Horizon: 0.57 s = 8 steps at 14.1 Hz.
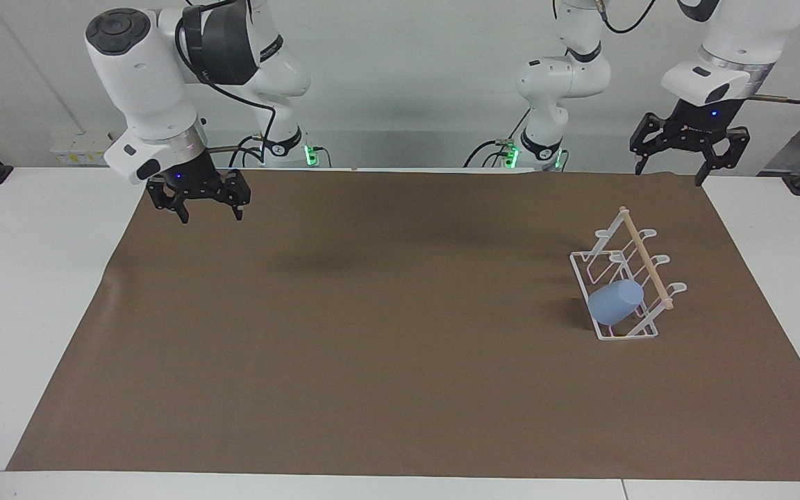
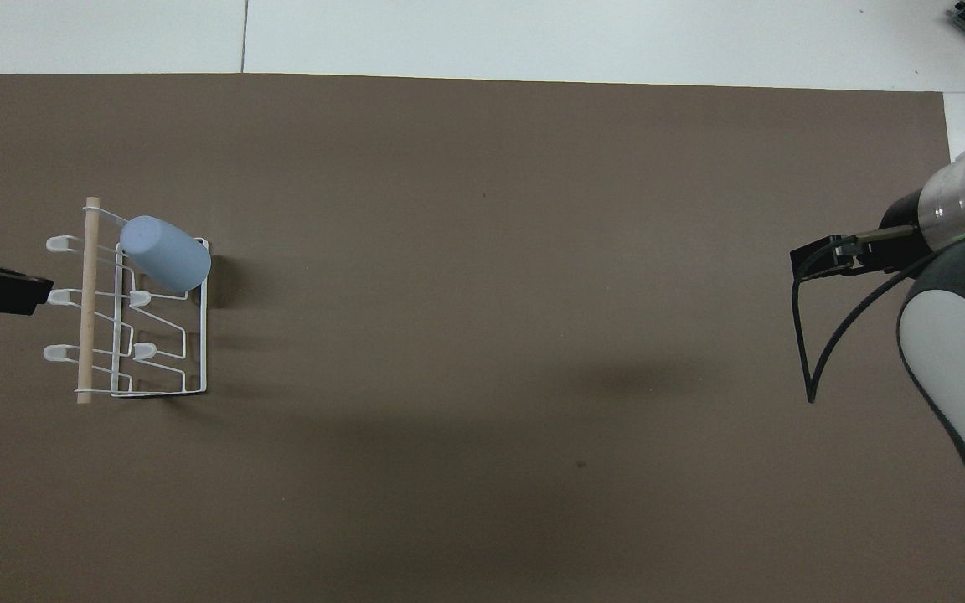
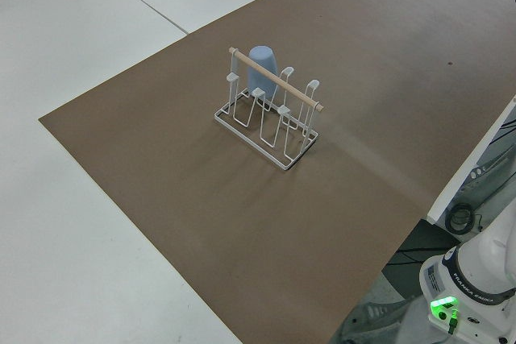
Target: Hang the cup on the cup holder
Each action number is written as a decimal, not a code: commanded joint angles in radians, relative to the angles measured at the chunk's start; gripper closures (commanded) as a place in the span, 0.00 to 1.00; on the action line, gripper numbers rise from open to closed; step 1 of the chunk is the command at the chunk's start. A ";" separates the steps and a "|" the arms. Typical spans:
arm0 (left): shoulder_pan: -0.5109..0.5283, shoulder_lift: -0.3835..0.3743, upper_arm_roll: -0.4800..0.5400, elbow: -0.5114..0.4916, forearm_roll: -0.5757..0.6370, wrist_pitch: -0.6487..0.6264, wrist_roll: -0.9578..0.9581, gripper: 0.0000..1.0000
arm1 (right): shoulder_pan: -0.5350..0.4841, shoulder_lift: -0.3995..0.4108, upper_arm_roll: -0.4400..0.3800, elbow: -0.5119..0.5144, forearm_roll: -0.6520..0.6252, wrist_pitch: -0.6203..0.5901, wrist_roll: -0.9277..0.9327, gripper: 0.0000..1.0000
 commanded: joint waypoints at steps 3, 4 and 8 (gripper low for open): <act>0.086 0.006 -0.037 0.027 -0.040 -0.046 -0.005 0.00 | -0.009 -0.016 0.004 -0.011 0.020 -0.010 0.007 0.00; 0.019 0.009 0.017 0.036 -0.002 -0.049 -0.004 0.00 | -0.009 -0.016 0.005 -0.011 0.020 -0.010 0.007 0.00; -0.105 0.057 0.166 0.096 0.008 -0.111 0.002 0.00 | -0.009 -0.016 0.004 -0.011 0.022 -0.010 0.007 0.00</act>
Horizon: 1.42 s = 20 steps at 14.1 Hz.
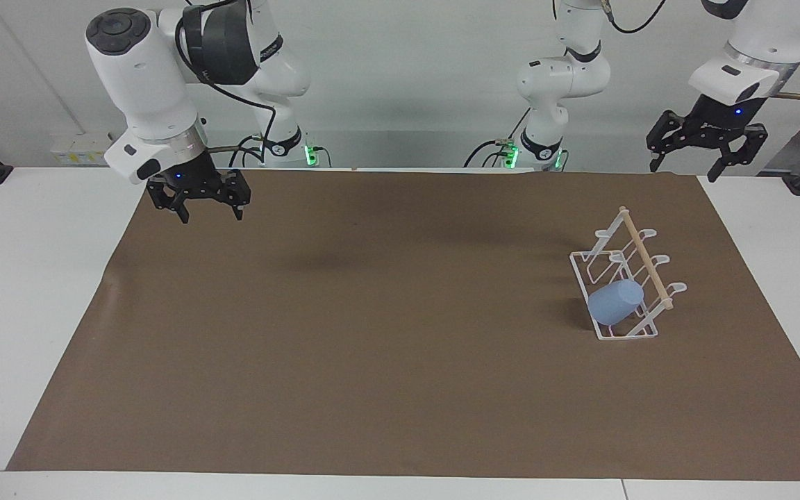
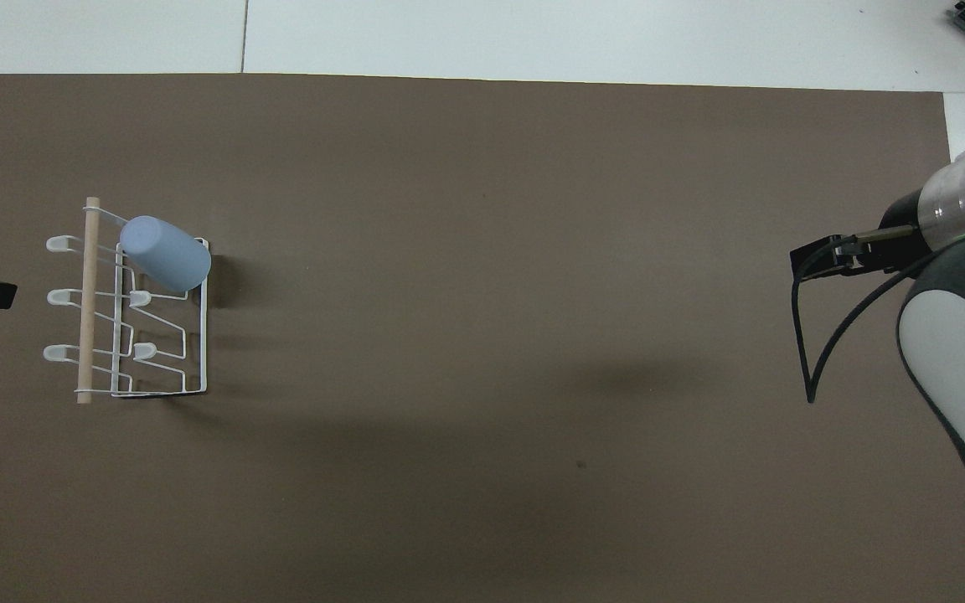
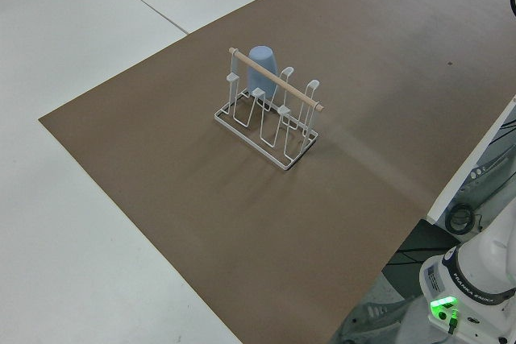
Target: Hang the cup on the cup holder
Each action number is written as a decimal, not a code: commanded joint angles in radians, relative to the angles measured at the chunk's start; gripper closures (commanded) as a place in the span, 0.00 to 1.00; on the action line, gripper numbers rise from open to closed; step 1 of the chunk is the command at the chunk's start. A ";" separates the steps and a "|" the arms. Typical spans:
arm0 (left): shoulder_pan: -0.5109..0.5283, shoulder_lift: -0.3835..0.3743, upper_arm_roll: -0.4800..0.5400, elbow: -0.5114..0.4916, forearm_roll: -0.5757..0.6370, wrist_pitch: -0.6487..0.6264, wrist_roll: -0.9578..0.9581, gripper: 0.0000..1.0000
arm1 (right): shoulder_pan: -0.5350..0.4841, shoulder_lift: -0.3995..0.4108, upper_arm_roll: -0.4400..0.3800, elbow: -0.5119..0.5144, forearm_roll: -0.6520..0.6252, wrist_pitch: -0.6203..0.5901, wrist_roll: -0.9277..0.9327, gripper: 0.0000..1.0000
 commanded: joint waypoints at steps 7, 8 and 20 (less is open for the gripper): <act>-0.062 0.138 0.056 0.197 0.012 -0.102 0.000 0.00 | -0.009 -0.016 0.005 -0.011 0.020 -0.010 0.007 0.00; -0.055 0.129 0.056 0.196 0.009 -0.090 0.003 0.00 | -0.009 -0.016 0.005 -0.011 0.022 -0.010 0.007 0.00; -0.048 0.073 0.061 0.125 -0.032 -0.128 -0.161 0.00 | -0.009 -0.016 0.005 -0.011 0.020 -0.010 0.007 0.00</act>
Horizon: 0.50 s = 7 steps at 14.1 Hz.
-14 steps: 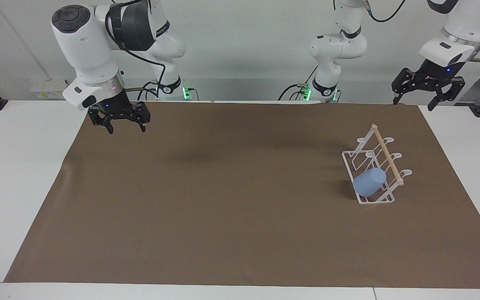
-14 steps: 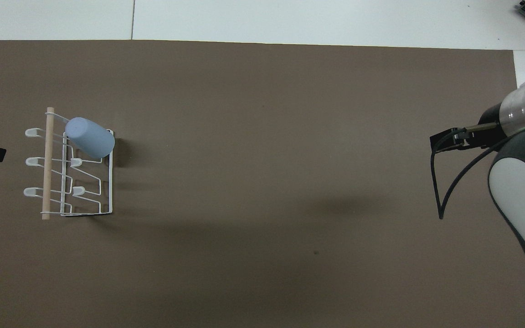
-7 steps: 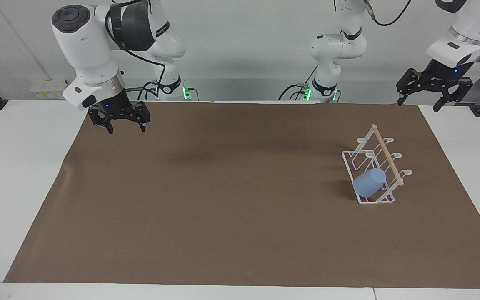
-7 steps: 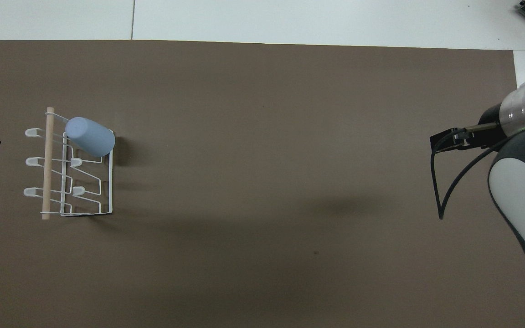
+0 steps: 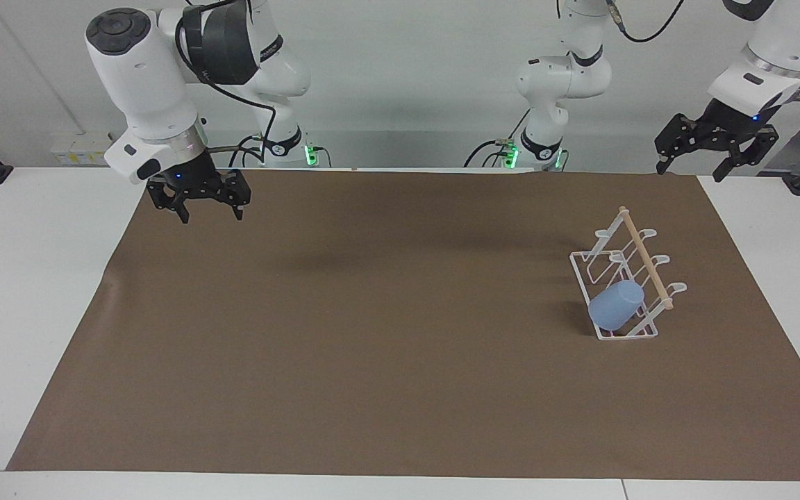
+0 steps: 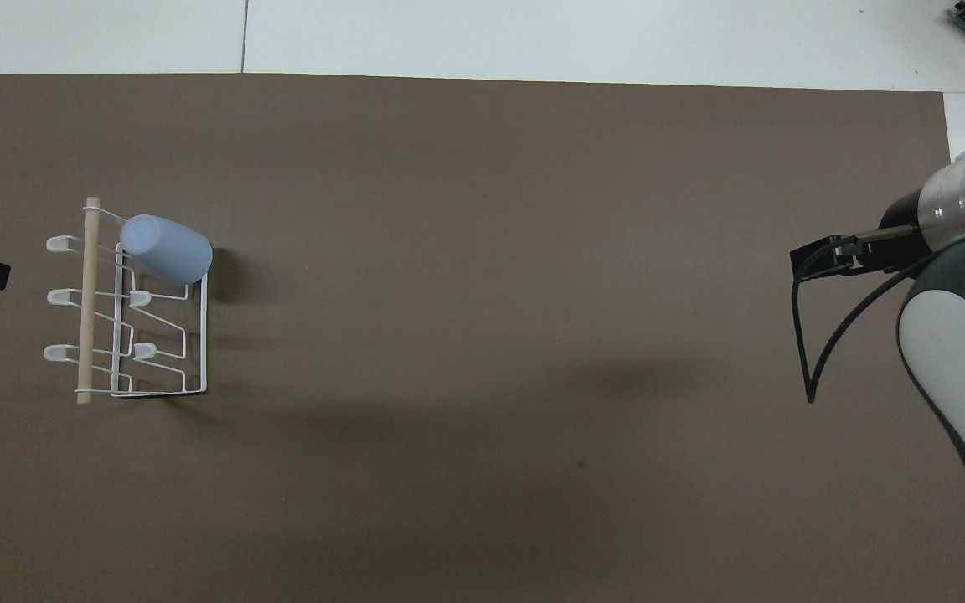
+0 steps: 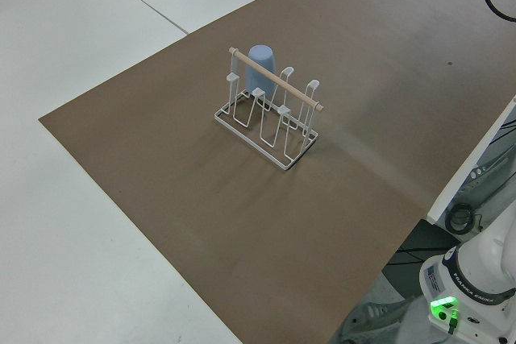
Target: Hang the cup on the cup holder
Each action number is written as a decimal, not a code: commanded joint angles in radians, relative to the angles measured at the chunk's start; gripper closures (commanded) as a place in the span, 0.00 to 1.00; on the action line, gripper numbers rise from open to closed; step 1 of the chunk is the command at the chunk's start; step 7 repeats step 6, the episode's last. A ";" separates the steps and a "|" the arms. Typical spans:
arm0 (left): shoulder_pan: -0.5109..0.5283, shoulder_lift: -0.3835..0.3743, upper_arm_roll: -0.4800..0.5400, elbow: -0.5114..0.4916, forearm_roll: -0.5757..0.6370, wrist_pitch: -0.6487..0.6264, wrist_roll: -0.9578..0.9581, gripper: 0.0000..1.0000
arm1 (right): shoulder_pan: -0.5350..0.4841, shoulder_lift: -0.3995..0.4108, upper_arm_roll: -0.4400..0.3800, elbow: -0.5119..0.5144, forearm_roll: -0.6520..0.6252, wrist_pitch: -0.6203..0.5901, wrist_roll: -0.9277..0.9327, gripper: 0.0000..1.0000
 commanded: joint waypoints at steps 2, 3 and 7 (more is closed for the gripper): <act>0.004 -0.027 0.016 -0.027 -0.017 -0.043 -0.027 0.00 | -0.009 -0.016 0.004 -0.011 0.020 -0.010 0.007 0.00; 0.002 -0.027 0.013 -0.025 -0.017 -0.066 -0.030 0.00 | -0.009 -0.016 0.005 -0.011 0.022 -0.010 0.007 0.00; -0.004 -0.027 0.012 -0.022 -0.014 -0.074 -0.033 0.00 | -0.009 -0.016 0.005 -0.011 0.020 -0.010 0.007 0.00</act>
